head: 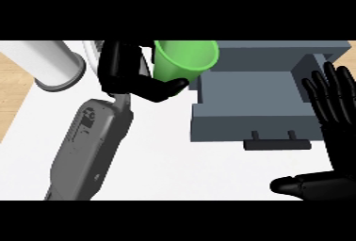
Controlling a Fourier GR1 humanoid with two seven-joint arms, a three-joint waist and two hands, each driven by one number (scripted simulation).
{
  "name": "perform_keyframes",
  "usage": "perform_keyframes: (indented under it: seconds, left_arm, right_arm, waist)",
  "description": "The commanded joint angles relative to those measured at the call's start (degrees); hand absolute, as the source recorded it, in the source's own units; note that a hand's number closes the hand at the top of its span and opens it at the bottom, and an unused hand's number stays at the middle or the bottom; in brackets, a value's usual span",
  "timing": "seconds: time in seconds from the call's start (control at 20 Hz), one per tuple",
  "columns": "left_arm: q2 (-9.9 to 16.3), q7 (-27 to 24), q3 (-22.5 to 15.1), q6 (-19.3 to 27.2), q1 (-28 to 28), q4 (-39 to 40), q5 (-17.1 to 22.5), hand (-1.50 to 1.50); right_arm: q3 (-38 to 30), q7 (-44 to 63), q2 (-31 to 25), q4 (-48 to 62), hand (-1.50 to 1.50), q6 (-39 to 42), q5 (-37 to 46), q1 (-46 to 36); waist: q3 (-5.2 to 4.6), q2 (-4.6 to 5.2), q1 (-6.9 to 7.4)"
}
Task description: Pick up the cup, place it into the drawer and close the drawer
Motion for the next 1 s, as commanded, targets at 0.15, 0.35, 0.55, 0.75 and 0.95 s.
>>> perform_keyframes:
  seconds: [0.15, 0.35, 0.55, 0.75, 0.95]
  left_arm:
    - [-0.15, 4.14, 1.08, -0.22, -7.72, 6.31, -0.89, 1.50]
    - [-1.37, 2.80, -0.52, 3.60, -14.36, 14.27, -2.08, 1.50]
    - [-1.39, 2.45, -3.70, 8.96, -19.68, 20.73, 0.45, 1.50]
    - [-1.41, -2.13, -1.17, 5.91, -23.31, 29.85, 3.01, 1.50]
    - [-1.41, -7.13, -9.77, 11.10, -23.68, 34.73, 8.85, 1.50]
  right_arm:
    - [-2.57, -0.45, -1.71, 0.60, -1.50, 1.41, -2.12, -0.82]
    - [-1.74, -2.82, -1.01, 0.54, -1.50, 2.19, -1.12, 2.42]
    - [-2.52, -0.07, -1.27, -0.60, -1.50, 1.19, -2.46, 0.57]
    - [-1.22, -0.93, -0.58, 0.81, -1.50, 1.12, -1.00, 0.57]
    - [-0.27, 0.25, -0.59, -0.96, -1.50, 1.40, -1.30, 0.66]
  waist:
    - [-0.01, -0.02, 0.08]
    - [0.01, 0.04, -0.36]
    - [0.01, 0.07, -0.83]
    - [0.00, 0.20, -0.77]
    - [0.00, 0.30, -1.76]
